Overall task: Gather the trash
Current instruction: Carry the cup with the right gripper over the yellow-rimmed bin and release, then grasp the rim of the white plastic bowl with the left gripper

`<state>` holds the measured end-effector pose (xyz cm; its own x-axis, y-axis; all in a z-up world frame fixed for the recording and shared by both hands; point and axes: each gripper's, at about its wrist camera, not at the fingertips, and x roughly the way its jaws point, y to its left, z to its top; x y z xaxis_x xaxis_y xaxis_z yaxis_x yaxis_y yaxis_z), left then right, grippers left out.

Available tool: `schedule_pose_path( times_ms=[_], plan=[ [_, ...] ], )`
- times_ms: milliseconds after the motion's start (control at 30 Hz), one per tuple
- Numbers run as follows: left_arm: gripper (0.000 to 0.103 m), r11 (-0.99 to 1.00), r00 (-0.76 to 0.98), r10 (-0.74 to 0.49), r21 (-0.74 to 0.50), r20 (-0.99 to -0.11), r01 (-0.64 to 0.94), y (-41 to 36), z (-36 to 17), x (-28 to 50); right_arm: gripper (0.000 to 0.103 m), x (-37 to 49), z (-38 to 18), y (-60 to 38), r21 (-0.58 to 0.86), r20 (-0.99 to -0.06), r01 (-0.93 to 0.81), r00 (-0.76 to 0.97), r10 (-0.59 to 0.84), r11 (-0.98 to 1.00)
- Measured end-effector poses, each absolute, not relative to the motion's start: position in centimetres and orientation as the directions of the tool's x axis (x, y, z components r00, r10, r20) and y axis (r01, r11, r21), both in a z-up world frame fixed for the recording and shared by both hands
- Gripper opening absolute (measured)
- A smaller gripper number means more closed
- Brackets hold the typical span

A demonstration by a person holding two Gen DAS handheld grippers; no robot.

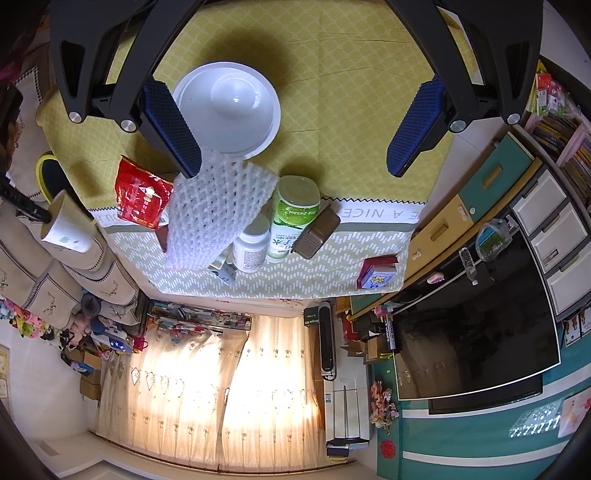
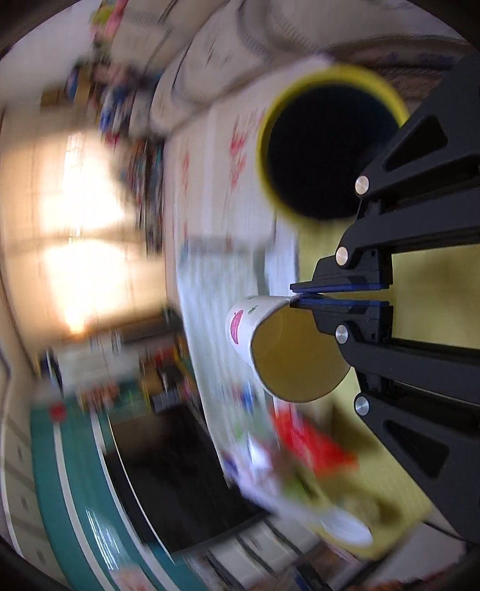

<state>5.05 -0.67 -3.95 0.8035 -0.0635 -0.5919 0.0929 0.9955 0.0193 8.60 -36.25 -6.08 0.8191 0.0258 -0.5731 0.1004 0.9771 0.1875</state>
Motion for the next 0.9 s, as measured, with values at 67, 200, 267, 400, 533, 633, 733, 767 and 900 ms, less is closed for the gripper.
schedule_pose_path(
  times_ms=[67, 200, 267, 400, 533, 633, 733, 767, 900],
  plan=[
    [0.099, 0.995, 0.8, -0.067, 0.022, -0.596, 0.1, -1.1, -4.1, 5.2, 0.003, 8.7, -7.1, -38.8, 0.163, -0.595, 0.225, 0.799, -0.086, 0.961],
    [0.099, 0.993, 0.797, -0.073, 0.029, -0.6, 0.114, -1.7, -4.3, 5.3, 0.004, 9.6, -9.7, -42.9, 0.124, -0.652, 0.396, 0.724, -0.226, 0.91],
    [0.099, 0.992, 0.794, -0.078, 0.031, -0.603, 0.122, -2.1, -4.4, 5.4, 0.004, 10.0, -10.8, -43.8, 0.107, -0.675, 0.439, 0.691, -0.259, 0.892],
    [0.099, 0.991, 0.789, -0.084, 0.034, -0.608, 0.132, -2.5, -4.5, 5.4, 0.007, 11.3, -13.0, -45.4, 0.108, -0.705, 0.497, 0.649, -0.286, 0.861],
    [0.099, 0.99, 0.786, -0.088, 0.035, -0.612, 0.138, -2.7, -4.6, 5.3, 0.018, 11.1, -13.4, -45.9, 0.122, -0.698, 0.504, 0.656, -0.288, 0.855],
    [0.099, 0.989, 0.781, -0.093, 0.03, -0.618, 0.142, -2.7, -4.8, 5.5, 0.021, 10.7, -12.7, -45.1, 0.127, -0.687, 0.488, 0.671, -0.278, 0.864],
    [0.099, 0.988, 0.766, -0.102, 0.025, -0.635, 0.153, -2.8, -5.3, 5.4, 0.025, 10.2, -11.9, -44.0, 0.129, -0.676, 0.473, 0.685, -0.272, 0.871],
    [0.099, 0.988, 0.762, -0.104, 0.025, -0.64, 0.155, -2.8, -5.4, 5.4, 0.025, 10.2, -11.7, -43.9, 0.129, -0.674, 0.47, 0.687, -0.27, 0.873],
    [0.099, 0.988, 0.74, -0.095, 0.03, -0.666, 0.154, -2.8, -6.2, 5.7, 0.027, 10.3, -11.1, -42.9, 0.135, -0.669, 0.443, 0.7, -0.248, 0.886]
  ],
)
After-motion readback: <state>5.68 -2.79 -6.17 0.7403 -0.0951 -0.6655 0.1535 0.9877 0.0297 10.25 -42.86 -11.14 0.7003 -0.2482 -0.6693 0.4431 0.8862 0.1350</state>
